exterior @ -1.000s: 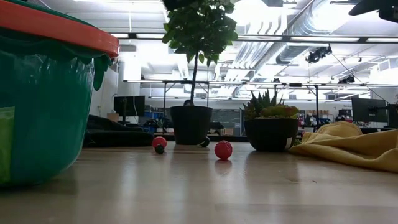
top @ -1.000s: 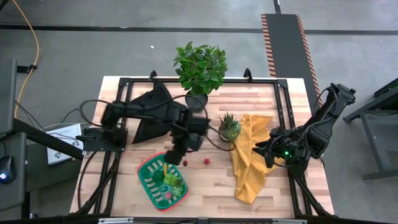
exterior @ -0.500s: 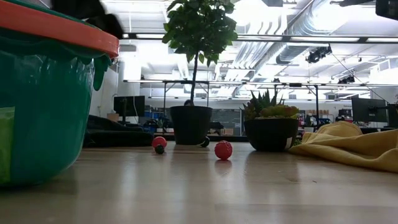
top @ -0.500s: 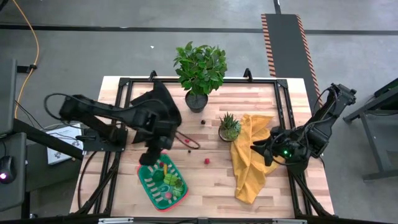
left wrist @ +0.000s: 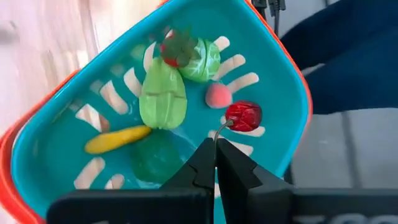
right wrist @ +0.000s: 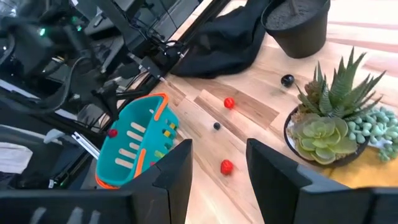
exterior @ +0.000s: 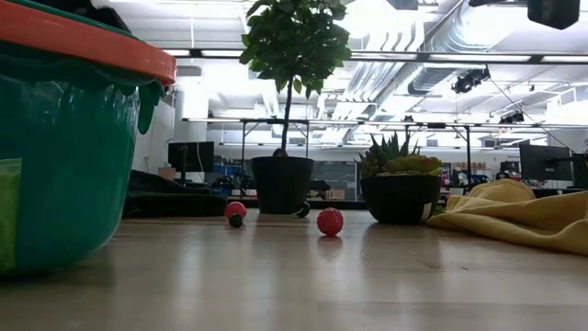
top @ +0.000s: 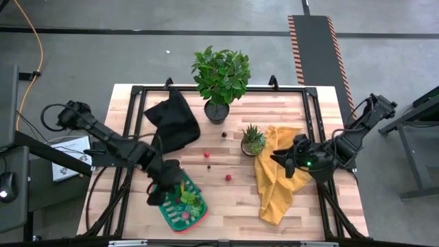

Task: Pick and placing Produce into tupperware
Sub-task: Put the bottom red cherry into the blue basket

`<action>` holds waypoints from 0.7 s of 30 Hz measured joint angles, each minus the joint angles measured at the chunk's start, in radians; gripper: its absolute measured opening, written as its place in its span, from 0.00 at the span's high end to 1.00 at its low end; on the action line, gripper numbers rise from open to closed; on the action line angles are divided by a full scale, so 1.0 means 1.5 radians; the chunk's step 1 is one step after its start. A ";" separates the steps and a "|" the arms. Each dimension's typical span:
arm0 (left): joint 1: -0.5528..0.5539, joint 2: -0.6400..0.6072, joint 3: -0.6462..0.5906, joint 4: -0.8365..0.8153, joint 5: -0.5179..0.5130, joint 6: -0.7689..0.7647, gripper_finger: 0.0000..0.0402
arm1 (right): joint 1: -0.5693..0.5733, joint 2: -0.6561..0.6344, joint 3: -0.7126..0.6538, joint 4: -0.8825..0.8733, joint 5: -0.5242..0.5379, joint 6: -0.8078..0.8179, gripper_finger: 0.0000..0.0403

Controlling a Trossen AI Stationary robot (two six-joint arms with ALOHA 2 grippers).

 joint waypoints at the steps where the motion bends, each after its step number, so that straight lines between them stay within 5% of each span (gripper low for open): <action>1: -0.018 0.000 0.000 0.007 -0.030 -0.002 1.00 | -0.003 0.000 0.000 0.006 0.000 -0.009 0.65; 8: -0.097 0.014 0.000 0.023 -0.192 -0.056 1.00 | -0.018 0.000 0.000 0.039 -0.003 -0.053 0.65; 21: -0.170 0.142 -0.001 0.071 -0.235 -0.152 1.00 | -0.021 0.021 0.000 0.059 -0.032 -0.075 0.65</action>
